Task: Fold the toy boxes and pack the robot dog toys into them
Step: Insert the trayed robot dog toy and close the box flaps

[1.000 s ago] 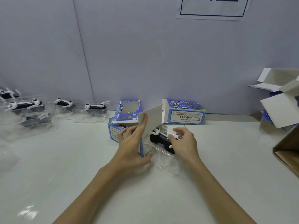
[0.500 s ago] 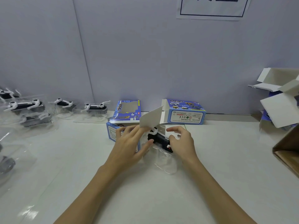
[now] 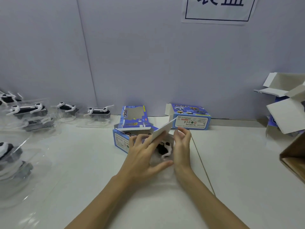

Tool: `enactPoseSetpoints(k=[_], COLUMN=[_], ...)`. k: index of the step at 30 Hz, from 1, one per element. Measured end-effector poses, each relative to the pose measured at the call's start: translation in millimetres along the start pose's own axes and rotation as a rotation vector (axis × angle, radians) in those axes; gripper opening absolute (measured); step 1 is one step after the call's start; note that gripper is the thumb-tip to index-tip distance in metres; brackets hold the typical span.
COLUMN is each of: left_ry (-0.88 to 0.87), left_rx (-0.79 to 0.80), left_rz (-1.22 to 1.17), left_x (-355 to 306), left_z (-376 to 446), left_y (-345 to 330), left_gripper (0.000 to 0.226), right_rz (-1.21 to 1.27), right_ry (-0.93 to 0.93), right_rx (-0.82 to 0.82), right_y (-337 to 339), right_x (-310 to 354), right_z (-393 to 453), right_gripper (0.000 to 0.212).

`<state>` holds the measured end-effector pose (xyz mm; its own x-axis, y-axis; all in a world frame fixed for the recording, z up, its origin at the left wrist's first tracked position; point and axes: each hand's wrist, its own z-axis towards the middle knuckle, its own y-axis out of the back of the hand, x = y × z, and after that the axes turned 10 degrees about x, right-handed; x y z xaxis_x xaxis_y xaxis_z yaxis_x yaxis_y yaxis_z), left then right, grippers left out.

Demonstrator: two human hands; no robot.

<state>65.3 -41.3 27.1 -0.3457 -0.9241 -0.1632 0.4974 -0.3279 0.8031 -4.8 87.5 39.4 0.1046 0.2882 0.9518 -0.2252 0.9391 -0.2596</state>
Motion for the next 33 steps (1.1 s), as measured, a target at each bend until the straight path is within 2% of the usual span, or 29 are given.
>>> enactPoseSetpoints(k=[2, 4, 7, 11, 12, 16, 19, 20, 23, 25, 27, 30, 33], left_ry=[-0.031, -0.023, 0.006, 0.072, 0.078, 0.014, -0.059, -0.09, -0.124, -0.061, 0.004, 0.096, 0.174], left_rx=[-0.019, -0.048, -0.11, -0.16, -0.172, -0.158, -0.083, -0.101, -0.277, -0.377, -0.406, -0.335, -0.239], left_rz=[-0.033, -0.02, -0.026, -0.211, -0.253, -0.381, -0.348, -0.324, -0.421, -0.563, -0.678, -0.876, -1.007], left_x=[-5, -3, 6, 14, 14, 4, 7, 8, 10, 7, 5, -1, -11], left_z=[1, 3, 4, 4, 4, 5, 3, 3, 9, 12, 12, 10, 11], left_y=[-3, -2, 3, 14, 16, 21, 23, 23, 22, 26, 30, 34, 32], left_gripper=[0.078, 0.073, 0.066, 0.06, 0.059, 0.058, 0.093, 0.098, 0.091, 0.084, 0.073, 0.069, 0.064], right_rz=[0.242, 0.298, 0.05, -0.333, -0.392, -0.452, -0.475, -0.473, -0.472, -0.436, -0.41, -0.499, -0.539], right_ry=[-0.107, -0.156, -0.179, -0.062, -0.016, 0.165, 0.292, 0.317, 0.392, 0.479, 0.571, 0.664, 0.631], right_rx=[0.102, 0.116, 0.13, 0.418, 0.427, 0.182, 0.05, 0.007, -0.088, -0.085, -0.068, 0.025, 0.127], right_y=[-2, 4, 17, 23, 21, 16, 20, 23, 31, 30, 27, 22, 22], right_x=[1, 7, 15, 12, 8, 5, 18, 23, 38, 48, 58, 63, 59], right_z=[-4, 0, 10, 11, 10, 5, 5, 6, 7, 1, -7, -15, -15], right_gripper=[0.033, 0.036, 0.028, 0.021, 0.018, 0.013, 0.007, 0.008, 0.024, 0.023, 0.02, 0.04, 0.044])
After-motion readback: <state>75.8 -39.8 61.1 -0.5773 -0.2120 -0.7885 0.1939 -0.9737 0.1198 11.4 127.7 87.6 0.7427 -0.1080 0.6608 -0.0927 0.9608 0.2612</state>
